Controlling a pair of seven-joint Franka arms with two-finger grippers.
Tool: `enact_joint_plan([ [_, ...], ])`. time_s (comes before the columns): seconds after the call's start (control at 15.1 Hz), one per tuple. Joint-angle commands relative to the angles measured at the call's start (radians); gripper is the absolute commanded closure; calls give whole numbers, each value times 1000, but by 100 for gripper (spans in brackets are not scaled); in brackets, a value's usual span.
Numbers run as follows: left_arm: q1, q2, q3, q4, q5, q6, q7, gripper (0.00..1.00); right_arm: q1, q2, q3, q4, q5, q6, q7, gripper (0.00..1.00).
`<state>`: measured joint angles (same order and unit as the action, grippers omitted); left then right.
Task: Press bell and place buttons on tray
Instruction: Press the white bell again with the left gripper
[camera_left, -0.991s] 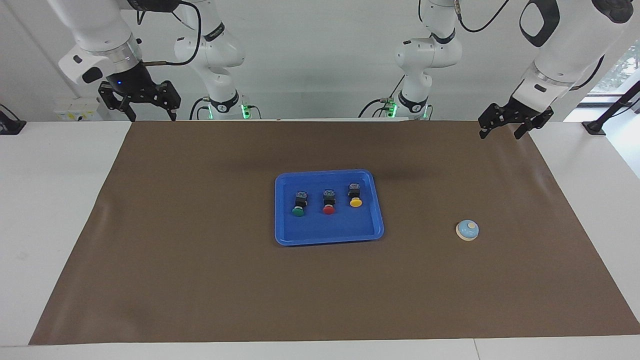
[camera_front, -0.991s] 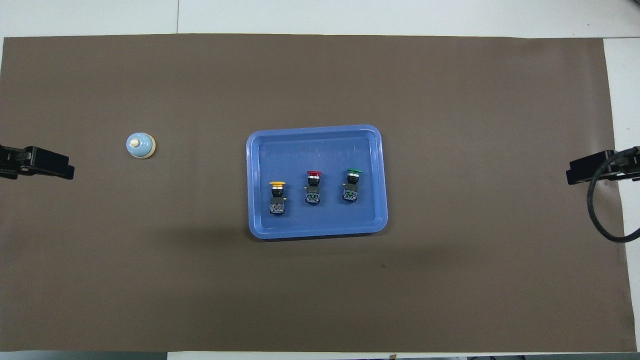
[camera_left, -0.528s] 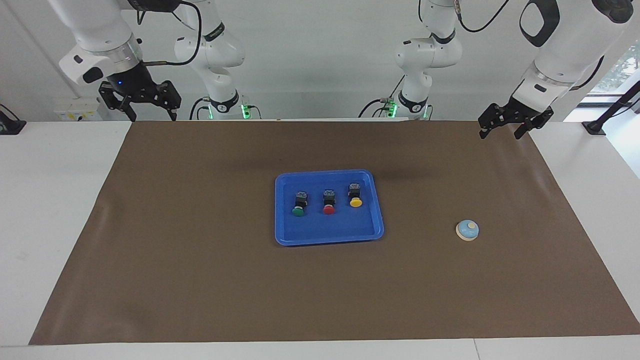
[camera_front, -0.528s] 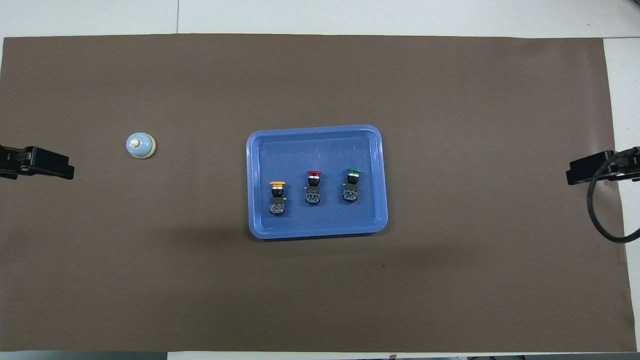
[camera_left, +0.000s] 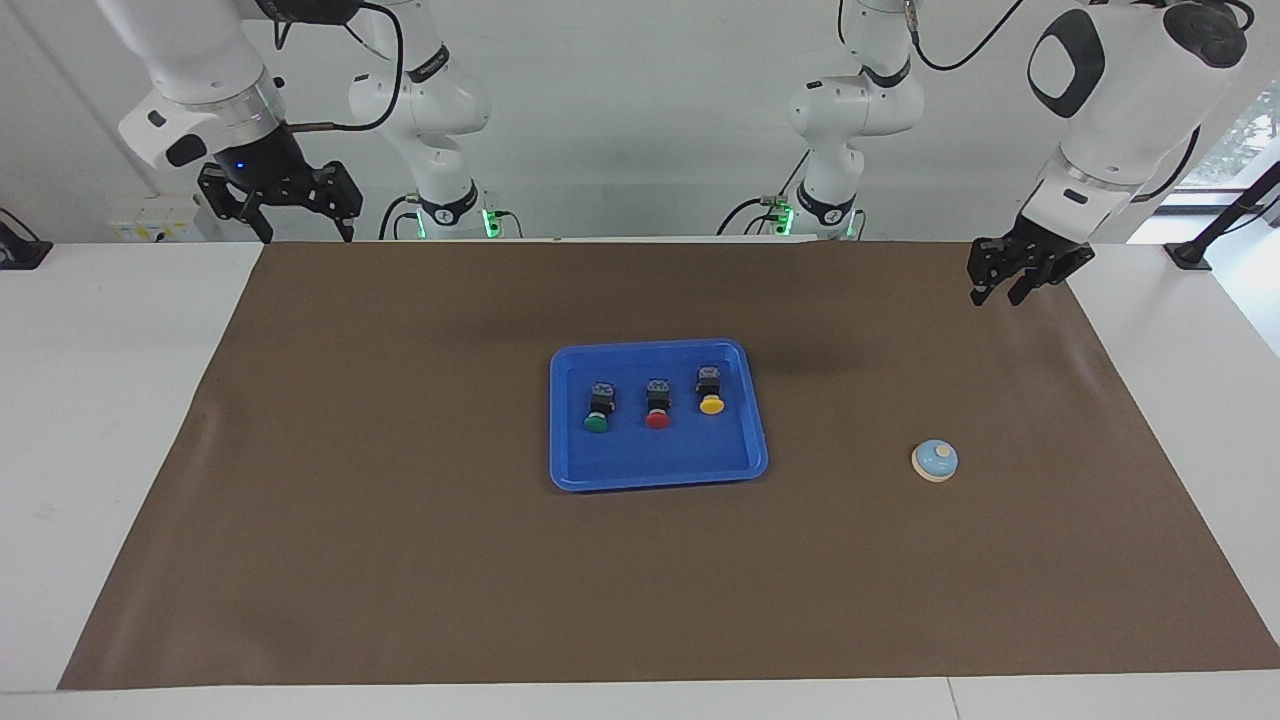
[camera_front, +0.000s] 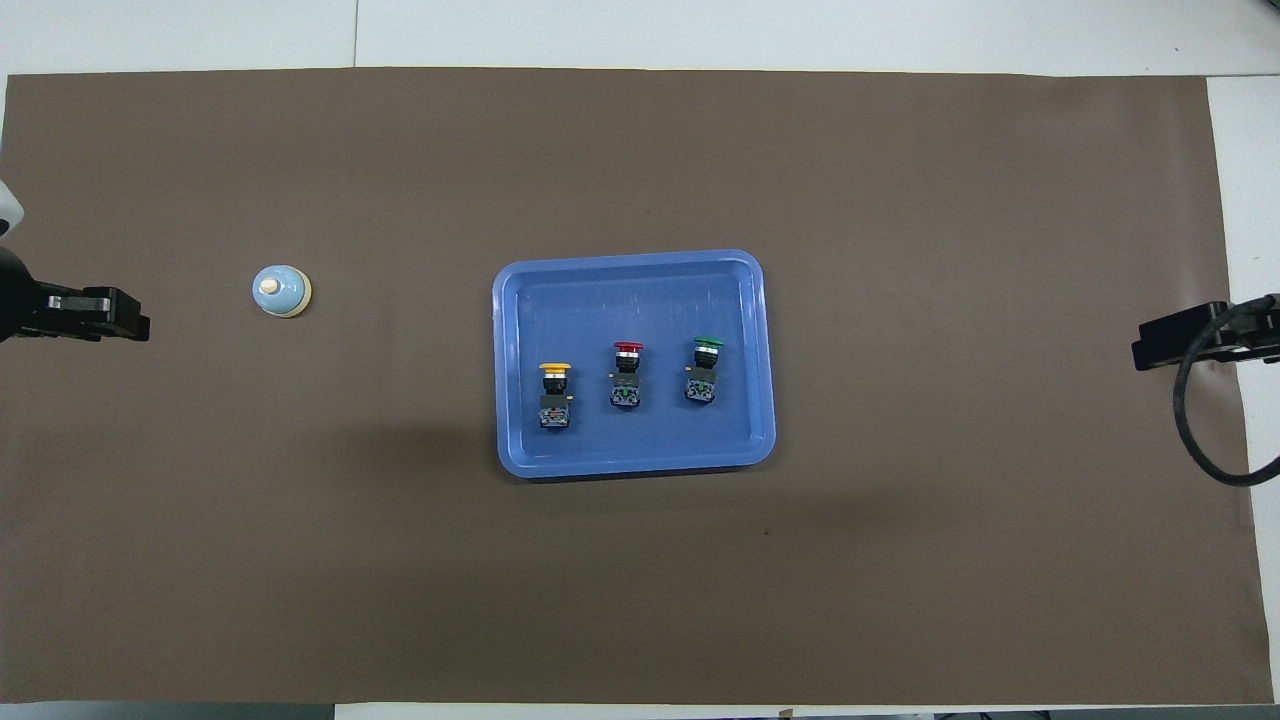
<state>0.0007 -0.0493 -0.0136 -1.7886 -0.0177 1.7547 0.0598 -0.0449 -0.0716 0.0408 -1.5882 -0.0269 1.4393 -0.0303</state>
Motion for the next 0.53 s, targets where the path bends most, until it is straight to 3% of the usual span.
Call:
enact_joint_plan([
  [0.0, 5, 67, -2, -31, 16, 109, -11, 100, -9, -23, 4, -26, -4, 0, -16, 0],
  [0.2, -7, 222, -2, -32, 42, 271, -20, 100, -7, -23, 4, -26, -4, 1, -16, 0],
  [0.46, 2, 310, -2, -35, 44, 394, -20, 100, -7, -23, 4, -26, -4, 0, -16, 0],
])
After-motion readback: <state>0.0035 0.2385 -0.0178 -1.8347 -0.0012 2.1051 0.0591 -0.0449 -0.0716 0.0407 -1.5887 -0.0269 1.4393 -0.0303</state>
